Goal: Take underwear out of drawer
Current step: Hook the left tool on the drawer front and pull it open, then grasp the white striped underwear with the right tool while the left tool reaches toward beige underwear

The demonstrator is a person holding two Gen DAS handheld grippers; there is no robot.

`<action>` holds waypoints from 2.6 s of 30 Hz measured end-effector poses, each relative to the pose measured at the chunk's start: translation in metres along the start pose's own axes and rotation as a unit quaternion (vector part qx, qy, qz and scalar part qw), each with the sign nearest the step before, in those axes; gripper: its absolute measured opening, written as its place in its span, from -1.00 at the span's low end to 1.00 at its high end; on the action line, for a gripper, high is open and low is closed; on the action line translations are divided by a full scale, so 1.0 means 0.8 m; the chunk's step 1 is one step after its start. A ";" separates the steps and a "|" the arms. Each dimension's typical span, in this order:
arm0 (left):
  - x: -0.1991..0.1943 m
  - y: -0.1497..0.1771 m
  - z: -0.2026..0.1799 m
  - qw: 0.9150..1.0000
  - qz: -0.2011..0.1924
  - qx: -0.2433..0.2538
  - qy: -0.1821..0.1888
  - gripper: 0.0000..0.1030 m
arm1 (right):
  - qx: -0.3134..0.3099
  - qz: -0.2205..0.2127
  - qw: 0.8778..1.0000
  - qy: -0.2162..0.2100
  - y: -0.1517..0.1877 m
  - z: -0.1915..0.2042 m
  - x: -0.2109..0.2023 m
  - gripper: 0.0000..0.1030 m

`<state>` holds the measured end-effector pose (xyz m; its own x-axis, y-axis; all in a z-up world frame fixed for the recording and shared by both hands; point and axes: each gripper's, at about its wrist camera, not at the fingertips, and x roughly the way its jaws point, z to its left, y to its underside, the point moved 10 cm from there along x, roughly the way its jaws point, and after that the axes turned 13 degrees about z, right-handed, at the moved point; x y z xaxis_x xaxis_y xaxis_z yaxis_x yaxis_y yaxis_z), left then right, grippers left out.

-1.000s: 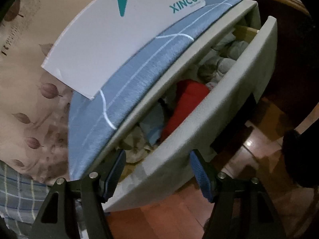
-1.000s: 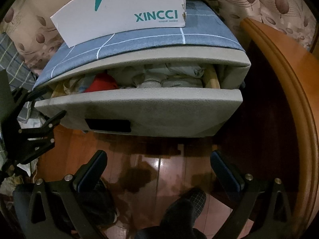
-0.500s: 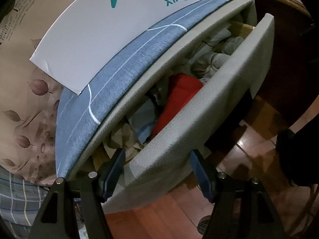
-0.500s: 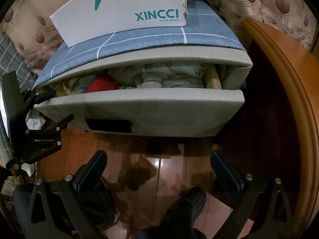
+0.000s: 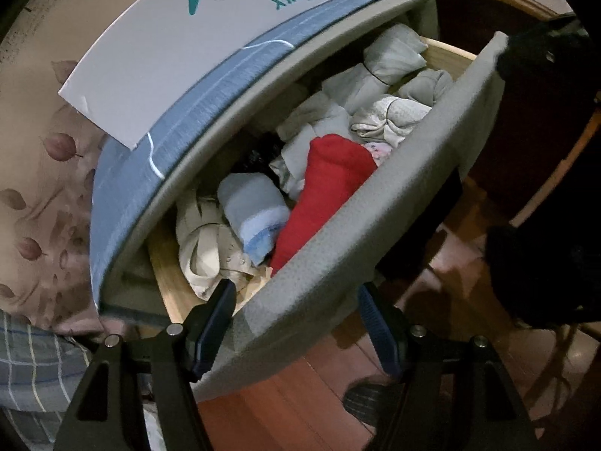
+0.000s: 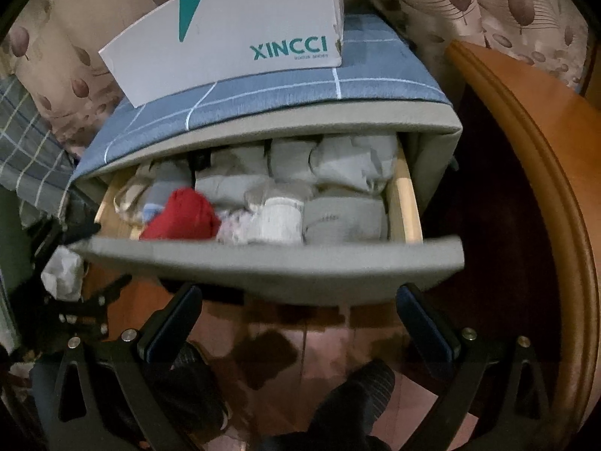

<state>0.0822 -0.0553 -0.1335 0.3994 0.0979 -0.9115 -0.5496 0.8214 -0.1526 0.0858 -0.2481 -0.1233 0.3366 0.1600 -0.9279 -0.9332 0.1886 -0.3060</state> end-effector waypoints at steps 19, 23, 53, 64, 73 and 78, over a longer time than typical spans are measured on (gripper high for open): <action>-0.020 0.046 -0.023 0.996 0.069 0.028 0.055 0.33 | 0.002 -0.024 1.000 -0.011 0.000 0.003 -0.013 0.99; -0.024 0.052 -0.028 0.995 0.074 0.026 0.064 0.33 | 0.000 -0.024 1.000 -0.012 0.002 0.004 -0.012 0.99; -0.062 0.052 0.091 0.953 0.028 -0.274 0.129 0.34 | -0.134 0.058 0.989 0.020 -0.020 0.031 -0.013 0.99; -0.036 0.076 0.143 0.936 0.052 -0.335 0.096 0.34 | -0.227 0.160 0.957 0.077 -0.034 0.020 0.043 0.32; -0.011 0.074 0.136 0.943 0.064 -0.312 0.095 0.34 | -0.278 0.179 0.937 0.110 -0.035 0.011 0.080 0.32; 0.001 0.067 0.130 0.947 0.071 -0.299 0.094 0.34 | -0.299 0.190 0.927 0.124 -0.031 0.010 0.106 0.32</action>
<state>0.1295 0.0472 -0.1026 0.1834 0.0365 -0.9824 -0.9279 0.3364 -0.1607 0.1385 -0.2316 -0.1930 -0.0008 -0.1376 -0.9905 -0.9063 -0.4184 0.0589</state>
